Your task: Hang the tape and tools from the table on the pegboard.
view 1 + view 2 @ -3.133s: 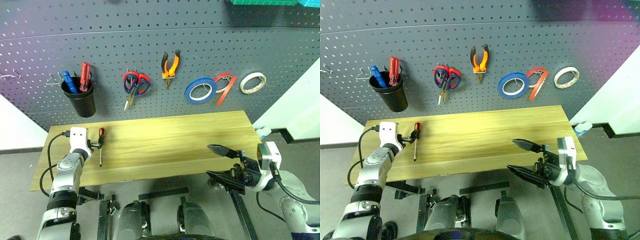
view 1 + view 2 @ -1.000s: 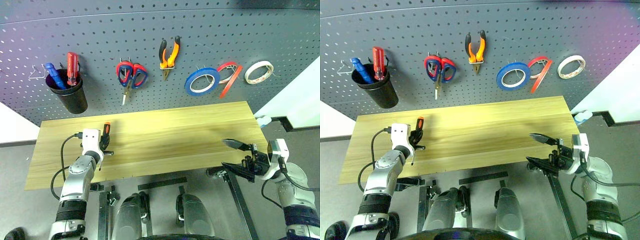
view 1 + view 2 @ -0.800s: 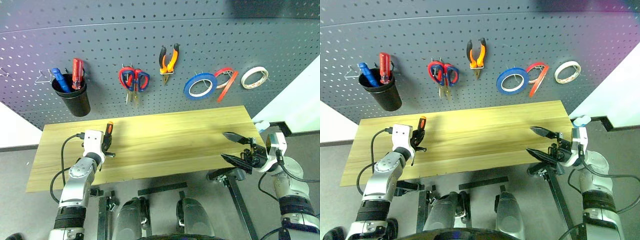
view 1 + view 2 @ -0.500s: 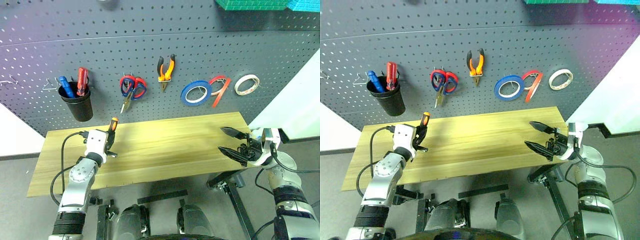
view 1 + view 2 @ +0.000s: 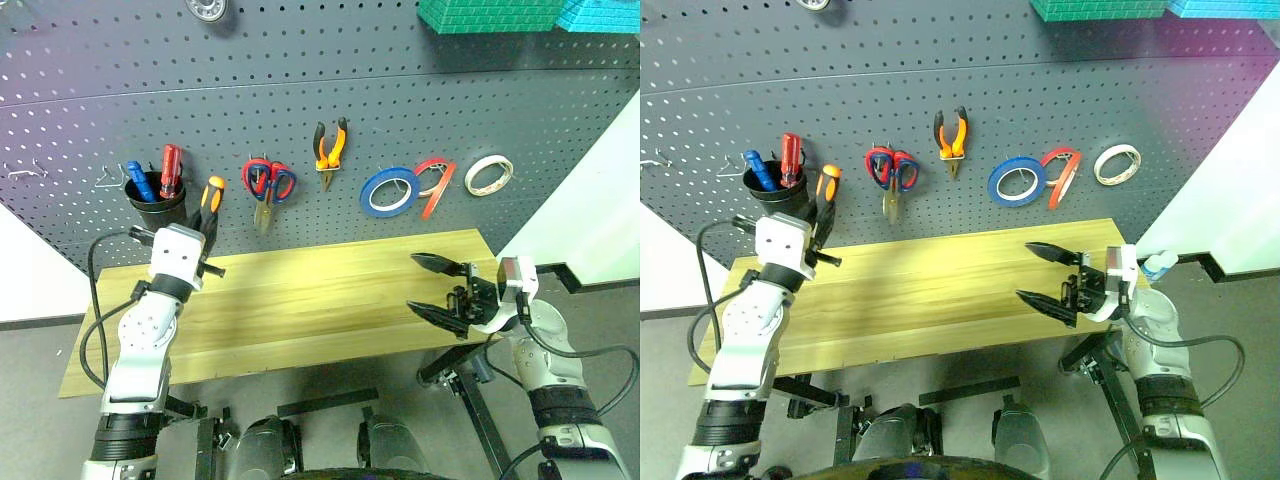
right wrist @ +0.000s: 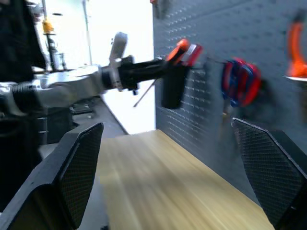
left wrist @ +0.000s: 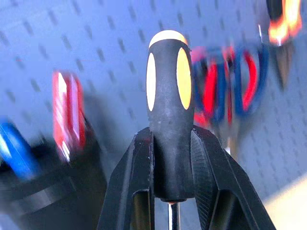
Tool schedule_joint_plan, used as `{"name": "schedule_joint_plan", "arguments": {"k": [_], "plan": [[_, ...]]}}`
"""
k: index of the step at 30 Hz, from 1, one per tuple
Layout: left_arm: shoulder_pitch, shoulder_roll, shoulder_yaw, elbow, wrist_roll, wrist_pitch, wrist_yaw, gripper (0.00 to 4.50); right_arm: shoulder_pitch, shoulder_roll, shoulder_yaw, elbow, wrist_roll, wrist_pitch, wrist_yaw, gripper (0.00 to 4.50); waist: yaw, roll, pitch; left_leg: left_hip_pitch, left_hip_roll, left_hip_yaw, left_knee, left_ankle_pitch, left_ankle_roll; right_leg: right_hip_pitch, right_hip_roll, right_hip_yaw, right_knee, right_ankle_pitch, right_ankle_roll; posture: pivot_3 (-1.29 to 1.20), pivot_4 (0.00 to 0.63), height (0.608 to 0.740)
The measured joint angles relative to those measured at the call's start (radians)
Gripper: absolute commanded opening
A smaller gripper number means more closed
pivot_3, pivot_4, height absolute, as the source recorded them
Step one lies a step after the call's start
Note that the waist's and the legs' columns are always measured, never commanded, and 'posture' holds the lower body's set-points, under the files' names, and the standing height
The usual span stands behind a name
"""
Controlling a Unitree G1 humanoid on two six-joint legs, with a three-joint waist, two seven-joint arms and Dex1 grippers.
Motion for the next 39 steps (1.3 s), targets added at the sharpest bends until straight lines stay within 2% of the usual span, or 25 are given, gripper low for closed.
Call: {"name": "schedule_joint_plan", "arguments": {"k": [5,18,39], "plan": [[-0.053,0.041,0.046,-0.012,0.003,0.024,0.011,0.66,0.0,0.006,-0.023,-0.026,0.007,0.033,-0.028,4.5,0.001,-0.004,-0.009,0.004,0.001,-0.001,0.0,-0.003,-0.001,0.0,0.001,0.0,0.0,0.001,0.0,-0.07,0.0,0.74],[-0.207,0.113,0.114,0.0,-0.035,0.039,-0.004,0.66,0.0,0.043,-0.06,0.056,0.032,0.065,0.06,4.5,0.004,-0.004,-0.011,0.003,0.001,0.0,0.0,0.001,-0.002,0.003,0.002,0.001,0.0,0.001,0.0,-0.07,0.0,0.74],[-0.44,0.21,0.122,0.276,-0.034,-0.062,-0.025,0.66,0.055,0.118,-0.129,0.03,0.08,0.136,0.048,4.5,0.0,-0.005,-0.013,0.003,0.001,0.0,0.001,0.002,-0.003,0.003,0.003,0.001,0.0,0.001,0.0,-0.09,0.0,0.74]]}}
